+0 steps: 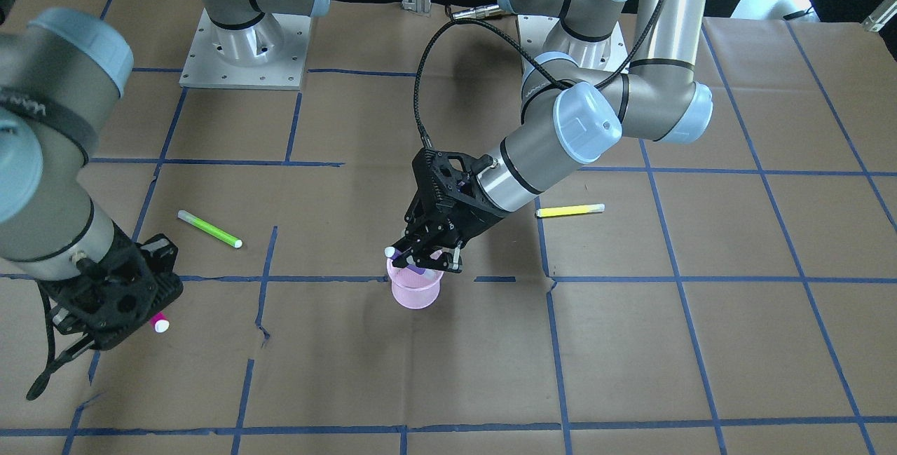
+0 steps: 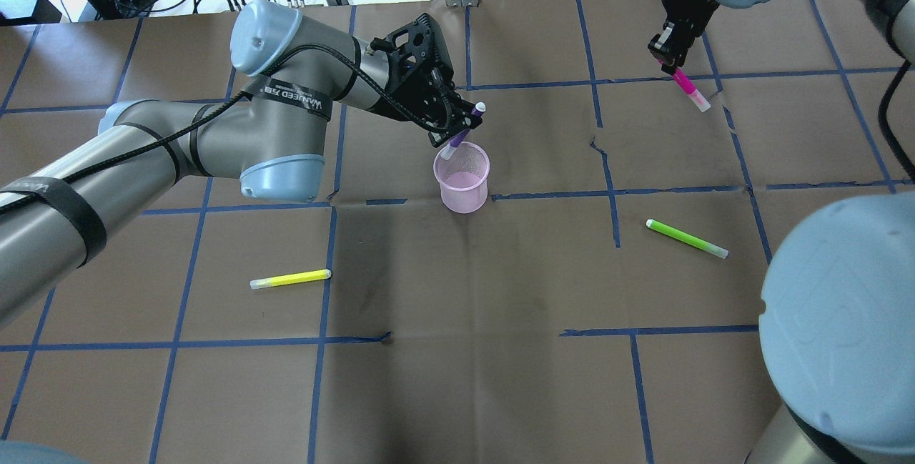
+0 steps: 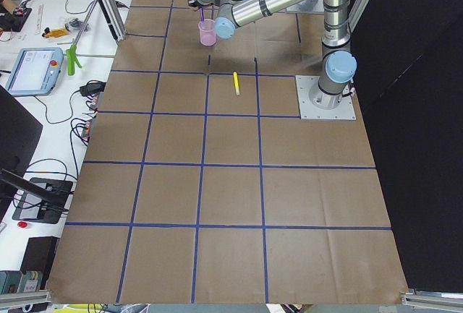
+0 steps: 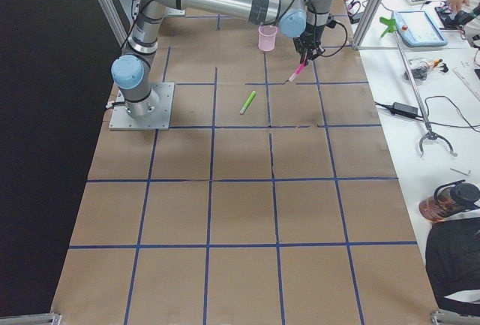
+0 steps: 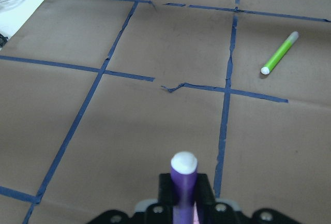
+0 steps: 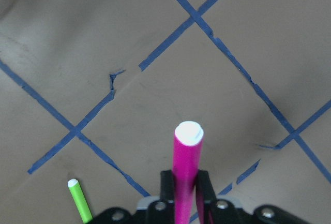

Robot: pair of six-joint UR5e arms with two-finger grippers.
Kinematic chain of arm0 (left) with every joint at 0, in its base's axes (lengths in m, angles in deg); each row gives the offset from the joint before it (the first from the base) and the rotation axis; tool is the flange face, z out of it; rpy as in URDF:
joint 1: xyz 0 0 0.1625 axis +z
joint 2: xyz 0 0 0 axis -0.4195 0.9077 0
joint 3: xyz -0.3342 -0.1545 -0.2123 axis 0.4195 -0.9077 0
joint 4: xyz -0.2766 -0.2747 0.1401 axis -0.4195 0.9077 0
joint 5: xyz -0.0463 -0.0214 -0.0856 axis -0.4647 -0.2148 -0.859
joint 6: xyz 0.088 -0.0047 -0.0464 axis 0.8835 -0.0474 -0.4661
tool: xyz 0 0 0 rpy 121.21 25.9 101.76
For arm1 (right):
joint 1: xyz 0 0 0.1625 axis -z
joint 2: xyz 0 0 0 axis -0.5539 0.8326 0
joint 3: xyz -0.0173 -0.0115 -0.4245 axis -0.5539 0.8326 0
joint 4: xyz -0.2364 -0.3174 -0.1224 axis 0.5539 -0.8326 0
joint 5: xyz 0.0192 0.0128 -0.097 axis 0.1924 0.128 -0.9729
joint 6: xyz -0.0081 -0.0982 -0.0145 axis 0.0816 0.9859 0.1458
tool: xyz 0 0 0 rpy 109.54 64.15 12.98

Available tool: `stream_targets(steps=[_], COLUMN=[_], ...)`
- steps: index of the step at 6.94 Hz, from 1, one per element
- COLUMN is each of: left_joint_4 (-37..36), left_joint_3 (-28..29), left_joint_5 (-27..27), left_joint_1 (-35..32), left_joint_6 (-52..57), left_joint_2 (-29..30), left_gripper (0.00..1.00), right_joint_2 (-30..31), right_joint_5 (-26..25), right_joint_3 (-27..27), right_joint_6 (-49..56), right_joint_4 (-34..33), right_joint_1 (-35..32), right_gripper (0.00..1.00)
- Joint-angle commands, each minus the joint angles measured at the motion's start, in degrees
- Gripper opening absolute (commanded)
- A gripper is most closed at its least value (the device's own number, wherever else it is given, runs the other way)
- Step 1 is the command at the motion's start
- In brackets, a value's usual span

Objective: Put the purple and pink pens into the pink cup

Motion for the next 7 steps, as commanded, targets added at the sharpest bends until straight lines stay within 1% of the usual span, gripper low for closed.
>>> stream_targets(steps=[1, 2, 3, 4, 5, 6, 7], left_joint_4=[-0.4, -0.6, -0.7, -1.4, -1.6, -1.6, -0.8], left_joint_3=[-0.8, -1.3, -1.3, -1.4, -1.2, -1.1, -0.3], left_joint_5=[0.3, 0.3, 0.3, 0.3, 0.3, 0.7, 2.6], left_joint_1=[-0.1, -0.1, -0.1, -0.1, -0.1, -0.1, -0.1], left_joint_6=[-0.8, -2.0, -2.0, -2.2, -2.2, -2.2, -2.3], left_joint_2=[0.8, 1.5, 2.3, 3.0, 3.1, 3.1, 2.7], left_gripper=[0.05, 0.12, 0.25, 0.33, 0.40, 0.85, 0.90], right_joint_2=[5.9, 7.4, 9.1, 10.7, 13.0, 14.8, 15.1], right_joint_5=[0.8, 0.8, 0.7, 0.8, 0.9, 0.9, 1.0], right_joint_3=[-1.7, -2.6, -3.4, -5.1, -8.0, -10.1, -10.6], right_joint_6=[13.7, 18.1, 24.2, 28.8, 30.4, 31.5, 32.0], right_joint_4=[2.9, 3.3, 3.3, 3.5, 3.3, 2.6, 2.2], right_joint_1=[-1.8, -3.9, -5.4, -5.3, -5.1, -4.6, -4.6], right_gripper=[0.01, 0.01, 0.01, 0.01, 0.01, 0.01, 0.01])
